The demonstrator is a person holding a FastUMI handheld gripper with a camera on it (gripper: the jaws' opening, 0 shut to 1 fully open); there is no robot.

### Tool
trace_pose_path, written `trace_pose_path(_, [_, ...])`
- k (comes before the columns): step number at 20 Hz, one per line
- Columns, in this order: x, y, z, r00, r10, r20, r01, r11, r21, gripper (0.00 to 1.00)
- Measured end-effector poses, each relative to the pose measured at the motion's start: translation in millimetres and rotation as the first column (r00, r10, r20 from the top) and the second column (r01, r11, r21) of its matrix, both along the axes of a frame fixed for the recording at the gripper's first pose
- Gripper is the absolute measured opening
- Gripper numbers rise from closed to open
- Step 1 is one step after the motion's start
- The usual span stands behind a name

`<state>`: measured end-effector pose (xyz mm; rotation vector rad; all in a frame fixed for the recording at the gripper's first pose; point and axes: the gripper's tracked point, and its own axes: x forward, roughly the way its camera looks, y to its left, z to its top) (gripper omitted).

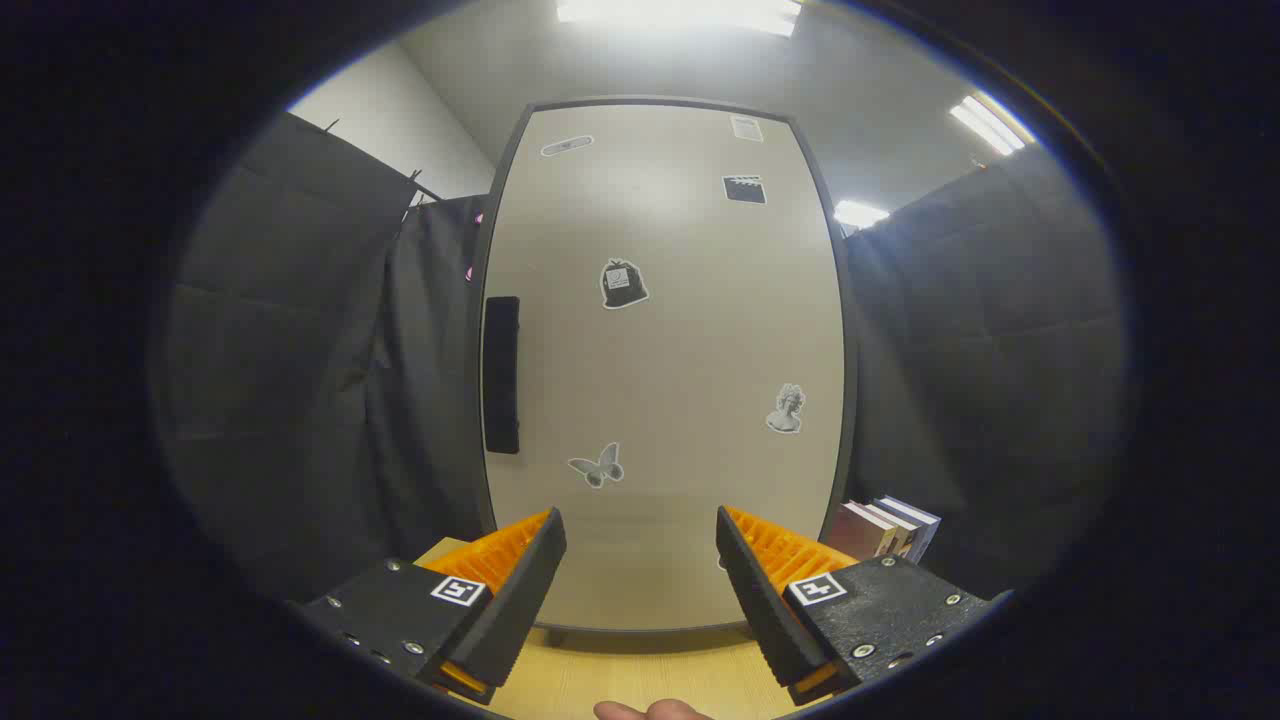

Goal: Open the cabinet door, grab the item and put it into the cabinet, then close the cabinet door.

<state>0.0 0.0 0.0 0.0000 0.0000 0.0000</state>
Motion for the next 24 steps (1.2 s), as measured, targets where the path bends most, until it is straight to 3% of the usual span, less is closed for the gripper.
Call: trace_pose_path(24, [11,1,11,1.000,0.010,0.014,-0.011,1.000,0.007,0.94])
